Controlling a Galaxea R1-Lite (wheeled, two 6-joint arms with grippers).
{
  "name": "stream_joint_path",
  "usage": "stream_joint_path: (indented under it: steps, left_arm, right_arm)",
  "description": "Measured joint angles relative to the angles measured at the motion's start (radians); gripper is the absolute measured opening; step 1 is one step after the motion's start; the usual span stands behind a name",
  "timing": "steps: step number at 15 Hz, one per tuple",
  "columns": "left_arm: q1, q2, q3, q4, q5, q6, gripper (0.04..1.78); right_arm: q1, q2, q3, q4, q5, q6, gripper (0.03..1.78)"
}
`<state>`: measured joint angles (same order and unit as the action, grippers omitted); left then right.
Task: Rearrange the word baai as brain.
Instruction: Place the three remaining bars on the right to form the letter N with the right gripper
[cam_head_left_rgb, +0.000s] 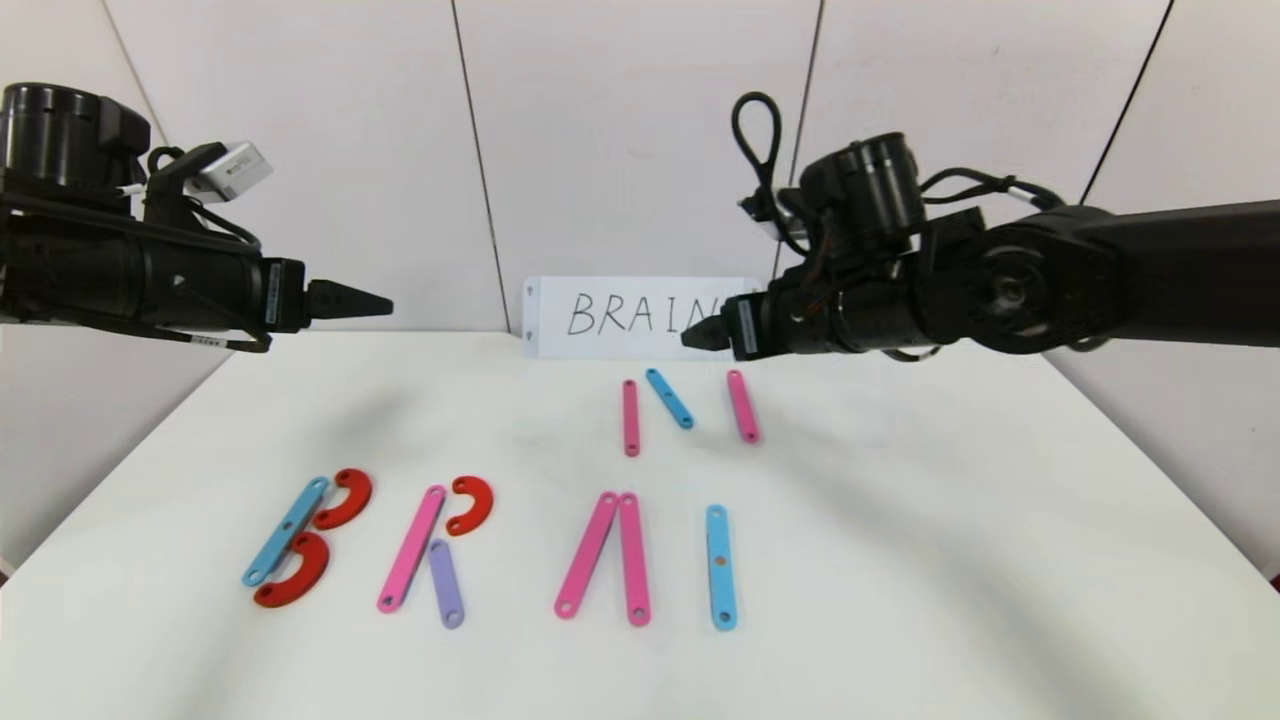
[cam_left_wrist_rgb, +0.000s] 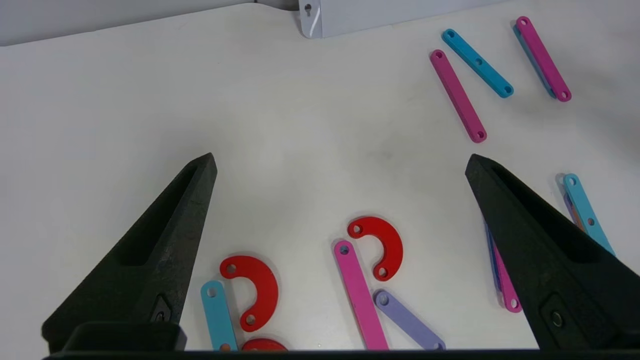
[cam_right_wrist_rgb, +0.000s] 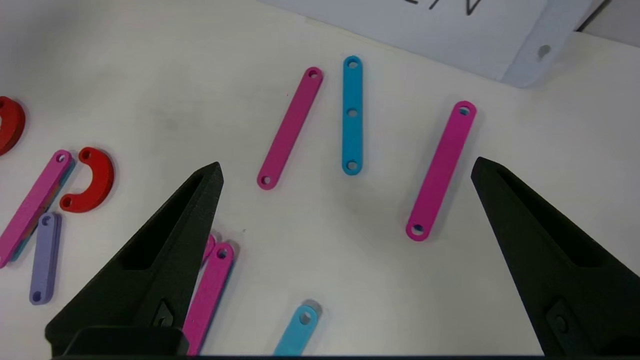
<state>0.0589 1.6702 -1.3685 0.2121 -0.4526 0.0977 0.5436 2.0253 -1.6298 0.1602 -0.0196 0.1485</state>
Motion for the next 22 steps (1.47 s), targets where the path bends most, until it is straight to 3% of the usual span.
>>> stream_joint_path:
  steps: [3, 7, 15, 18, 22]
  left_arm:
    - [0.002, 0.002, -0.001, 0.001, -0.001, 0.0, 1.74]
    - [0.001, 0.006, 0.0, 0.0, 0.0, 0.007, 1.74]
    - [-0.021, 0.022, 0.012, 0.004, -0.009, 0.01, 1.74]
    - [-0.041, 0.024, 0.019, 0.005, -0.01, 0.011, 1.74]
    - [-0.054, 0.025, 0.025, 0.003, -0.01, 0.011, 1.74]
  right_arm:
    - [0.051, 0.11, -0.091, 0.009, -0.051, 0.017, 1.74]
    - [0.095, 0.232, -0.18, 0.007, -0.07, 0.061, 1.74]
    - [0.152, 0.412, -0.294, -0.008, -0.195, 0.065, 1.74]
    - [0.157, 0.473, -0.327, -0.085, -0.232, 0.058, 1.74]
    - [0.158, 0.519, -0.332, -0.167, -0.241, 0.056, 1.74]
